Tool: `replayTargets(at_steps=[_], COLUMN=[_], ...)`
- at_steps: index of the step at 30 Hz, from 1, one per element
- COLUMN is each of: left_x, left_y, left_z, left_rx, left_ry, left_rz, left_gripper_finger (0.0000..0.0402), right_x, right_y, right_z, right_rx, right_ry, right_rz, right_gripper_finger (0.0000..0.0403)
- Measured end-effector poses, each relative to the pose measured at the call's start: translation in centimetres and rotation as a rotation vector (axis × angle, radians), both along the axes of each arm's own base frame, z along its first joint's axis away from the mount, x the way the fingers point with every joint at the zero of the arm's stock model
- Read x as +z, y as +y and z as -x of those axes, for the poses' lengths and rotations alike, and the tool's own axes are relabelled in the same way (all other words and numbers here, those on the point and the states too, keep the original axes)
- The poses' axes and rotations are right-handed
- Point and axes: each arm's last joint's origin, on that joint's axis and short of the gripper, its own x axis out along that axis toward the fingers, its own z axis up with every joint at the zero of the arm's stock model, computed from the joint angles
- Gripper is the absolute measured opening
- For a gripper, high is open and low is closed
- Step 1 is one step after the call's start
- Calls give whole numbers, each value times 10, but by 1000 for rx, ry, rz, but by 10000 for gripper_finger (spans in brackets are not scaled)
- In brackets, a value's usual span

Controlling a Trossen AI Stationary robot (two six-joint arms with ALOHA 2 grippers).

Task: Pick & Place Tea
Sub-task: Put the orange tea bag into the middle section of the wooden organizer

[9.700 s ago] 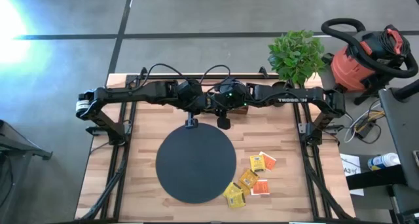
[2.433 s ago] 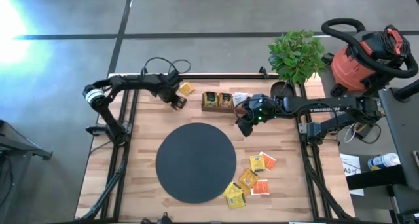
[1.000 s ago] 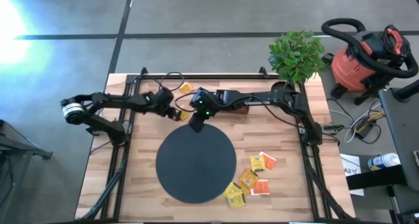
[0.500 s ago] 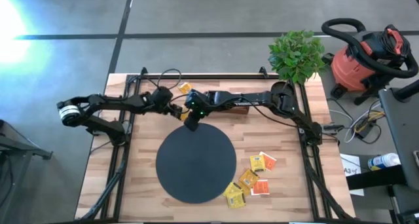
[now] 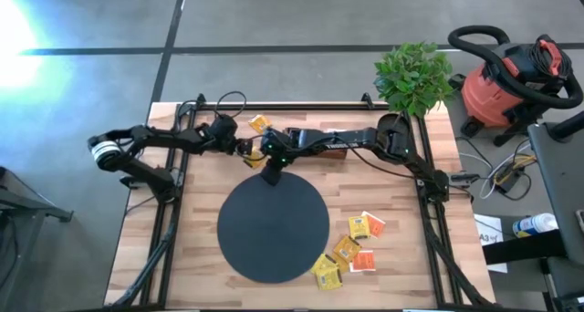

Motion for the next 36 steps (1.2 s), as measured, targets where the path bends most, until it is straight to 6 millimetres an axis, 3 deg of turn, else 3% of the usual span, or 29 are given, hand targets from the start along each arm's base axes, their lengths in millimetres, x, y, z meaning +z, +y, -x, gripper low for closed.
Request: replayTargets(at_steps=[17, 23, 36], left_x=[-6, -5, -3], left_y=[-6, -7, -2], left_z=[-6, -7, -8], left_rx=[-123, -136, -39], left_ry=[-113, -163, -147], left_rz=[199, 255, 161], left_gripper_finger=[115, 115, 115], right_x=[-2, -17, -20], right_y=[-1, 1, -3], right_z=[-4, 3, 4], right_rx=[45, 53, 53], right_ry=[-61, -14, -14], right_rz=[38, 34, 79], right_gripper_finger=[68, 68, 68])
